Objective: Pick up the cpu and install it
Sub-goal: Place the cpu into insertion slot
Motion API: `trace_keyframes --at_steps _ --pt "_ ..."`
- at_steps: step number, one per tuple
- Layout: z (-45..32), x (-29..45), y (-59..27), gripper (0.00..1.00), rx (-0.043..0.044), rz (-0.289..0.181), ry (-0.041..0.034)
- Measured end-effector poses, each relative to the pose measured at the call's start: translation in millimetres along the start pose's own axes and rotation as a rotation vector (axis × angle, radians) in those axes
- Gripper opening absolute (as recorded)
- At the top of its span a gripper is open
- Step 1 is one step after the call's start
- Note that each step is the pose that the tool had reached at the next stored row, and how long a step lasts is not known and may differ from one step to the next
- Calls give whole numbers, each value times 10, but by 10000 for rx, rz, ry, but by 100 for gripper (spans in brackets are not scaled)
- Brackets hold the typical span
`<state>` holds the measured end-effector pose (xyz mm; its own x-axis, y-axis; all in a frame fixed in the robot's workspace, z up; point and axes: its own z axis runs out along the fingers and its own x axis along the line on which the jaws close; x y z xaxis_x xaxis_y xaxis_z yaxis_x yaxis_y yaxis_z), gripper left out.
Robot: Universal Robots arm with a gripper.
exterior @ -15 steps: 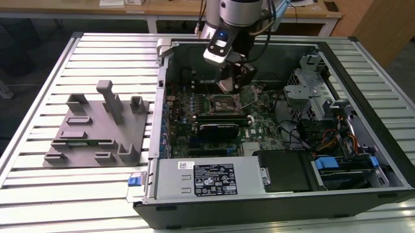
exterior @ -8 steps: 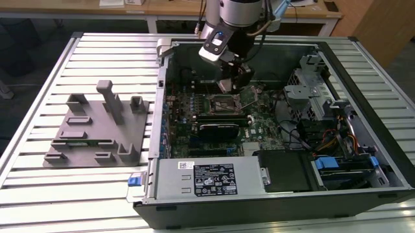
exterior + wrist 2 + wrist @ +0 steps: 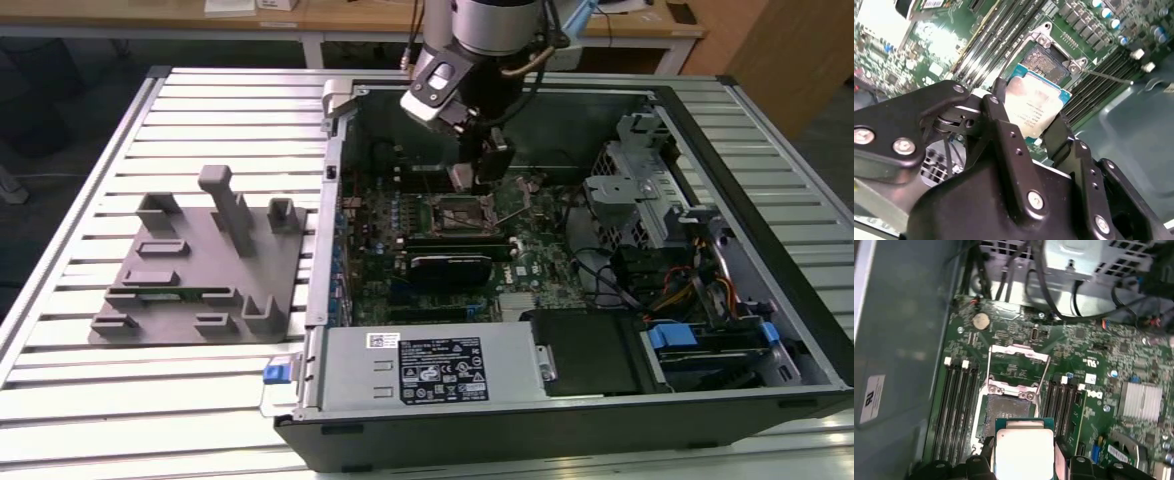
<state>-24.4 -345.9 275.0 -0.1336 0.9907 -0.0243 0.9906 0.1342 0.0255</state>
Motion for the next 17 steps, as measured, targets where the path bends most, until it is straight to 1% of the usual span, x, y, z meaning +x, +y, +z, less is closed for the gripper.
trace_keyframes --at_steps 13,17 --pt "15 0 0 55 55 2325 -56" --pt "56 1 -1 55 58 2346 -60"
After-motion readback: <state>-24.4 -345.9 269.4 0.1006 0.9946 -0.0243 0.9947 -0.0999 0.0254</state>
